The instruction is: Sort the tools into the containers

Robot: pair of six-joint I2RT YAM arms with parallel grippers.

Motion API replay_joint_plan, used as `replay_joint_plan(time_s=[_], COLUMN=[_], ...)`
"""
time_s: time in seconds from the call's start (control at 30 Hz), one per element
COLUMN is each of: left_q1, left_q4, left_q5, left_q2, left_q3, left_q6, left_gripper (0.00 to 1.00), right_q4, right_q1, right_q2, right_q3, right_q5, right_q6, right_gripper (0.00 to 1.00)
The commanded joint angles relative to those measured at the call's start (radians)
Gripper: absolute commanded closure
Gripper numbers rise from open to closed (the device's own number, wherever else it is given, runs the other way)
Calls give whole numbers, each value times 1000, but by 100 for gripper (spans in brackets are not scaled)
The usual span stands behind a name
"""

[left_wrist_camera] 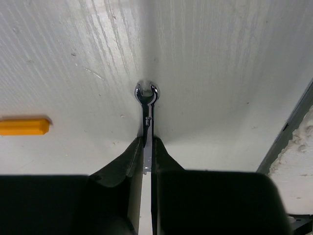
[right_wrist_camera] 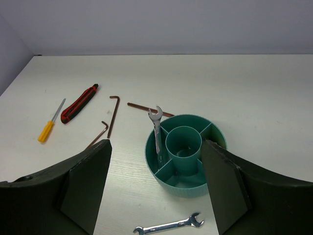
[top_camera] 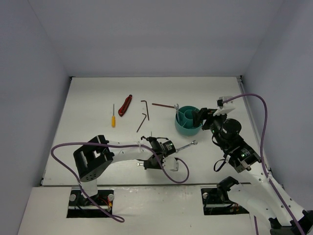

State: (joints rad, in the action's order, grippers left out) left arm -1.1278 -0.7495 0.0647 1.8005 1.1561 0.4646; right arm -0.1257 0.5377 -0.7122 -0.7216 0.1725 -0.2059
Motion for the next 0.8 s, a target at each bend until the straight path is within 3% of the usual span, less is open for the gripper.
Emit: replay_joint_plan(time_s=[0.0,0.3,0.5,0.77], left_q1=[25,147,268,326], left_q4=[60,173,498,882], left_q5=[31,60,87,10], left_q2=[-83,-278,-412,-302], left_q3=[34,31,23,141], left_q6=[-34,-139,-366,-691], left_gripper=[100,100,100,100], right_q4=[-43,3,45,69], right_q1=[1,1,1,1], right_q2=[22,70,132,166], right_q3=[-31,-67,-76,-61], right_q5=[22,69,198,253], right_q6=[-10,-23,-41,-78], right_gripper=[29,30,30,30])
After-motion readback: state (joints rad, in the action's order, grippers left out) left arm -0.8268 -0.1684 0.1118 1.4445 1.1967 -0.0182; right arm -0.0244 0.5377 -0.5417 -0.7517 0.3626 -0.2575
